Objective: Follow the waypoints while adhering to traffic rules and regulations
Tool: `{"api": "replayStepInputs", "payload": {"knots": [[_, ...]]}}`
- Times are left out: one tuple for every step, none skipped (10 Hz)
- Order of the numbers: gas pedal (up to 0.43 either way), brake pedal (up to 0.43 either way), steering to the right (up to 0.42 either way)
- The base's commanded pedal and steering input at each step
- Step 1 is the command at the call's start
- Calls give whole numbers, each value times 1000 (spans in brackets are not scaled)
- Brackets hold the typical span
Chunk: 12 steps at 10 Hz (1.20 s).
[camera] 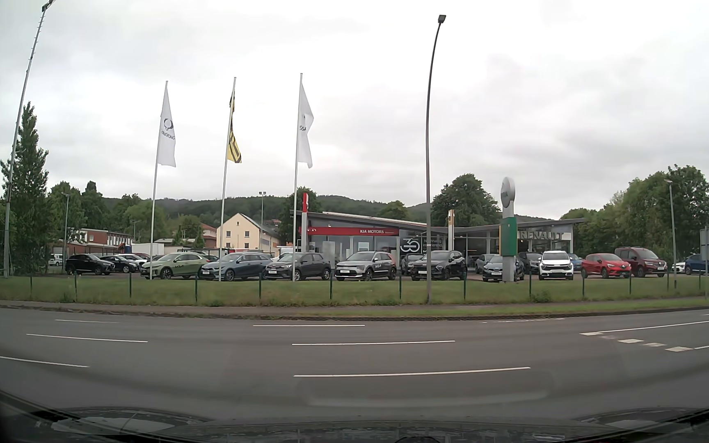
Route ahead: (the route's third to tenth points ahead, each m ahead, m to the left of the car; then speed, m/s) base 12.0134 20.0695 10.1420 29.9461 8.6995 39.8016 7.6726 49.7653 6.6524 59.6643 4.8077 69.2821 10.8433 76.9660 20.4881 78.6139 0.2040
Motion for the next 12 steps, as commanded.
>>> {"api": "replayStepInputs", "payload": {"knots": [[0, 201, -210], [0, 207, -210], [0, 213, -210], [0, 220, -210], [0, 232, -209], [0, 238, -209], [0, 238, -209], [0, 238, -209], [0, 244, -208], [0, 244, -207], [0, 244, -207], [0, 244, -207]]}}
